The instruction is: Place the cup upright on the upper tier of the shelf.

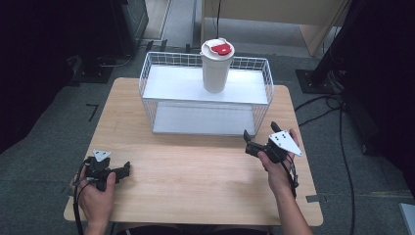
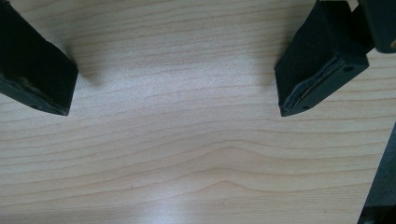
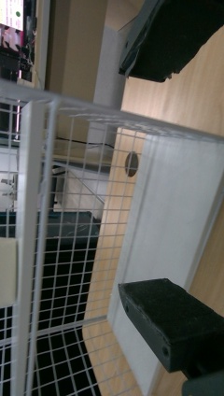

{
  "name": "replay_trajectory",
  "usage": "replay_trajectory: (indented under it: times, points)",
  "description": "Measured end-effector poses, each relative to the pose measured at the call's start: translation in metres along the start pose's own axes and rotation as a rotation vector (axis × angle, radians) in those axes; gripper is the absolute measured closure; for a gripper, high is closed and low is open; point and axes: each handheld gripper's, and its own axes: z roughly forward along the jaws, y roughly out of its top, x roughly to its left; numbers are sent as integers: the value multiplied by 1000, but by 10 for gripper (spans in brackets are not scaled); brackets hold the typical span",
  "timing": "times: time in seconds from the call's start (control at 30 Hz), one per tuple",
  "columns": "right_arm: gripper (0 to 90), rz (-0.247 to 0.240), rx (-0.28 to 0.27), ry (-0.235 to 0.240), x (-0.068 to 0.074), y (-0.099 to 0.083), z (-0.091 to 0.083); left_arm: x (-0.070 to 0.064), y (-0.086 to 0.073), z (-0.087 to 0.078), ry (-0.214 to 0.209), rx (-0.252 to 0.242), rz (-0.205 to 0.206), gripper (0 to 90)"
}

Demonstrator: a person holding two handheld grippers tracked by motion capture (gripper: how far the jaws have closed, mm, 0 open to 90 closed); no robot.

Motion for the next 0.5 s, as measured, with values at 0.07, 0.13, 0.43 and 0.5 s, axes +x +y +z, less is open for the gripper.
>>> replay_trajectory:
  times: [0.07,0.13,0.43,0.5]
  points:
    - [0,0,11,-7,-4,-6,-3,0,0,0,0,0,0,0]
    - [0,15,20,-11,-7,-11,-5,0,0,0,0,0,0,0]
    - [0,7,65,-33,-18,-30,-16,0,0,0,0,0,1,0]
    - [0,11,78,-40,-21,-34,-18,0,0,0,0,0,0,0]
